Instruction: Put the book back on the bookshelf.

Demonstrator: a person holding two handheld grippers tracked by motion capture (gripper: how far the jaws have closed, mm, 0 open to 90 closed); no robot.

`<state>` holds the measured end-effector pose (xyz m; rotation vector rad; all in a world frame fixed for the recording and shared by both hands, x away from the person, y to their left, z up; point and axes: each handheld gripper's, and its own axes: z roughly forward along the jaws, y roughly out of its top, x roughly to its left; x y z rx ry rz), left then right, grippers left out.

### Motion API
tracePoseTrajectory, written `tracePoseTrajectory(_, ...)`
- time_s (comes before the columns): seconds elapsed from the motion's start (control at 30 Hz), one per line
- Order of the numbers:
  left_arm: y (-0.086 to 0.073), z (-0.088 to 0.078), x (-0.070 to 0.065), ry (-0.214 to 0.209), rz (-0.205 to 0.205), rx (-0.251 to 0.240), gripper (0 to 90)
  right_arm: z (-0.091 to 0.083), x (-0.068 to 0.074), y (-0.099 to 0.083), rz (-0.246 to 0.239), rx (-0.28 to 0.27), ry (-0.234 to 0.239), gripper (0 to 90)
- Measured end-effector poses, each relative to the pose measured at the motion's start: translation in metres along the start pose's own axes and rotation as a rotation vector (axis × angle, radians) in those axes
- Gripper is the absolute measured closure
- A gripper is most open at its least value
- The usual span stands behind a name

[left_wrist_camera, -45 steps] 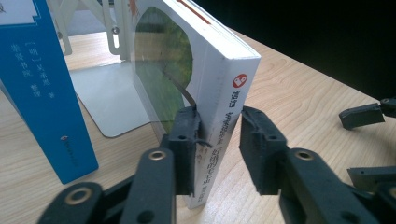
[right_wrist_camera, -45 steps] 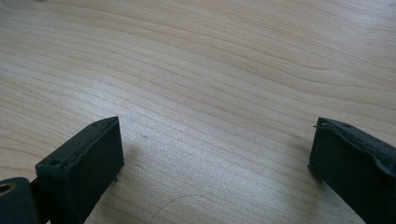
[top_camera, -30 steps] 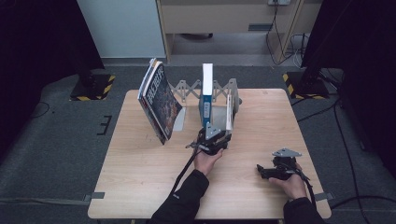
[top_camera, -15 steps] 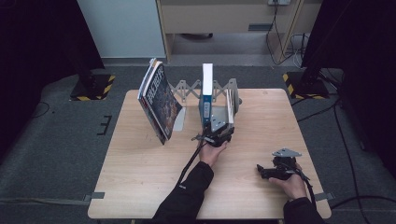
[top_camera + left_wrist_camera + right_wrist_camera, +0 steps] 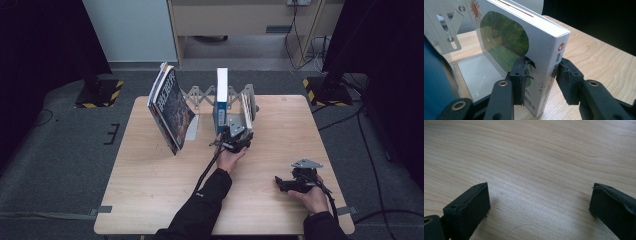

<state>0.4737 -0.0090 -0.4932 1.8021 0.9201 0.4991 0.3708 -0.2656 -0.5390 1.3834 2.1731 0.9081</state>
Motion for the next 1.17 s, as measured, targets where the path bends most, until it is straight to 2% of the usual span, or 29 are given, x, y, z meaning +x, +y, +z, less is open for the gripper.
tracePoseTrajectory(0.1,0.000,-0.003,-0.001,0.011,0.015,0.015,55.2,0.000,0.000,0.000,0.000,0.000,0.000,2.9)
tracePoseTrajectory(0.27,-0.001,-0.019,-0.001,-0.019,0.018,0.023,49.1,0.000,0.000,0.000,0.000,0.000,0.000,2.9)
tracePoseTrajectory(0.43,-0.009,-0.045,0.000,-0.045,0.052,0.064,43.3,0.000,0.000,0.000,0.000,0.000,0.000,2.9)
tracePoseTrajectory(0.53,-0.012,-0.060,0.003,-0.060,0.060,0.088,40.0,0.000,0.000,0.000,0.000,0.000,0.000,2.9)
tracePoseTrajectory(0.67,-0.018,-0.083,0.010,-0.102,0.024,0.116,33.5,0.000,0.000,0.000,0.000,0.000,0.000,2.9)
tracePoseTrajectory(0.8,-0.029,-0.105,0.019,-0.115,0.002,0.125,29.8,0.000,0.000,0.000,0.000,0.000,0.000,2.9)
tracePoseTrajectory(0.9,-0.039,-0.122,0.031,-0.126,-0.055,0.142,26.9,0.000,0.000,0.000,0.000,0.000,0.000,2.9)
tracePoseTrajectory(0.97,-0.045,-0.132,0.038,-0.117,-0.067,0.151,25.2,0.000,0.000,0.000,0.000,0.002,0.002,2.7)
tracePoseTrajectory(1.03,-0.051,-0.140,0.046,-0.105,-0.054,0.172,23.6,0.000,0.000,0.000,-0.001,0.003,0.003,2.2)
tracePoseTrajectory(1.17,-0.062,-0.154,0.059,-0.079,-0.057,0.189,22.2,0.000,0.000,0.000,0.001,0.004,0.002,2.0)
